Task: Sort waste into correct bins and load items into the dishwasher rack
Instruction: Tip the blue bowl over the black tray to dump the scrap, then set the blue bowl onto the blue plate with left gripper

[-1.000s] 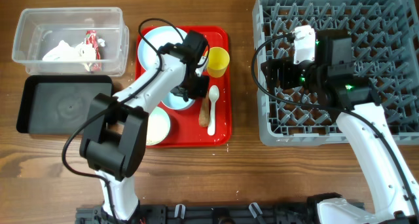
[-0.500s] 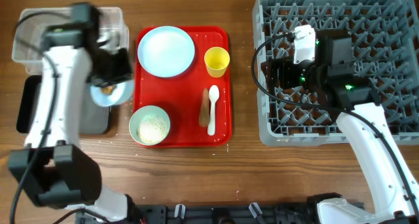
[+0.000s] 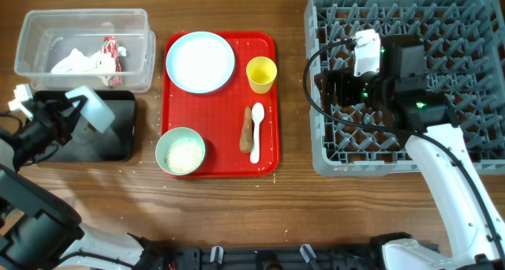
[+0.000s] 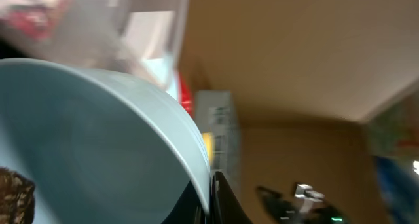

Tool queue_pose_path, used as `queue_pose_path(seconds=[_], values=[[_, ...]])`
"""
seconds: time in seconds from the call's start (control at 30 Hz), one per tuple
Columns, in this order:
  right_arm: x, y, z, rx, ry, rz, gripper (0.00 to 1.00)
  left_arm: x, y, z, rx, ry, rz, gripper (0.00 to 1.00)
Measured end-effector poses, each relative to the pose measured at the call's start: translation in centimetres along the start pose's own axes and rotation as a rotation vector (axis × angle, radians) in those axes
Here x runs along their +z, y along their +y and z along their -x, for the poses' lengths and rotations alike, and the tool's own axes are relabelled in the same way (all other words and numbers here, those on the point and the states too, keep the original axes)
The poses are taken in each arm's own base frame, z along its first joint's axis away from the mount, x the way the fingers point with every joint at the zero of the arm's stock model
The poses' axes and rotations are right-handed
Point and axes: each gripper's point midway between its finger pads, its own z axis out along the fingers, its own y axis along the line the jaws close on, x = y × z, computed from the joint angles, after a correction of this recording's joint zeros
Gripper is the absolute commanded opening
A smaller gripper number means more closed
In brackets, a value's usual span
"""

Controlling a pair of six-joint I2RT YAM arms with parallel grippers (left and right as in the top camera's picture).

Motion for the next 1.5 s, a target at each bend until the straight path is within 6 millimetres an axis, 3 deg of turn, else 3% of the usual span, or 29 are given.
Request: queue_pose_path(seconds=[0.13, 0.37, 0.47, 0.53, 0.67, 0.73, 0.8, 0.83, 0.9, 0.97, 1.03, 1.2, 1.27, 1.33, 1.37, 1.43, 1.47, 1.5], values=[[0.0, 0.0, 0.0, 0.0, -0.001, 0.0, 1.0, -0.2, -2.5, 0.5, -0.096, -0.006, -0.148, 0.04], [0.0, 0.0, 0.0, 0.0, -0.001, 0.0, 1.0, -0.2, -3.2, 0.5, -0.214, 0.008, -0.188, 0.04], [0.0, 0.0, 0.2, -0.002, -0.007, 0.0, 1.0, 0.7, -3.8, 0.2, -0.202, 0.037, -0.191, 0.04], [0.0, 0.0, 0.2, -0.002, -0.008, 0.0, 1.0, 2.2, -5.6, 0.0, -0.108, 0.081, -0.182, 0.04], [0.0, 0.0, 0.3, 0.008, -0.013, 0.0, 1.0, 7.3, -12.7, -2.7, 0.276, 0.179, -0.044, 0.04], [0.0, 0.0, 0.3, 0.012, -0.014, 0.0, 1.0, 11.4, -15.9, -5.8, 0.525, 0.206, 0.069, 0.04], [0.0, 0.0, 0.3, 0.016, -0.013, 0.001, 1.0, 14.9, -16.5, -8.6, 0.695, 0.23, 0.169, 0.04], [0.0, 0.0, 0.3, 0.016, -0.013, 0.001, 1.0, 16.6, -16.0, -9.9, 0.777, 0.246, 0.226, 0.04], [0.0, 0.0, 0.3, 0.017, -0.011, 0.0, 1.0, 21.4, -12.8, -12.8, 0.997, 0.306, 0.412, 0.04], [0.0, 0.0, 0.2, 0.017, -0.008, 0.001, 1.0, 23.5, -10.4, -13.7, 1.091, 0.339, 0.515, 0.04], [0.0, 0.0, 0.0, 0.02, 0.001, 0.0, 1.0, 26.5, -5.7, -13.8, 1.197, 0.367, 0.679, 0.04], [0.0, 0.0, -0.2, 0.022, 0.009, 0.0, 1.0, 29.8, 2.5, -12.5, 1.27, 0.399, 0.861, 0.04], [0.0, 0.0, -0.3, 0.023, 0.013, 0.0, 1.0, 30.2, 3.6, -12.1, 1.281, 0.392, 0.883, 0.04], [0.0, 0.0, -0.4, 0.023, 0.015, 0.0, 1.0, 30.2, 4.0, -11.9, 1.286, 0.391, 0.9, 0.16], [0.0, 0.0, -0.4, 0.023, 0.015, 0.0, 1.0, 30.2, 4.0, -11.8, 1.29, 0.39, 0.902, 0.37], [0.0, 0.0, -0.4, 0.023, 0.015, 0.0, 1.0, 30.0, 4.2, -11.9, 1.294, 0.404, 0.911, 0.59], [0.0, 0.0, -0.4, 0.023, 0.015, 0.0, 1.0, 29.8, 4.3, -12.0, 1.29, 0.414, 0.918, 0.68], [0.0, 0.0, -0.4, 0.023, 0.015, 0.0, 1.0, 29.4, 4.6, -12.2, 1.284, 0.431, 0.931, 0.68]])
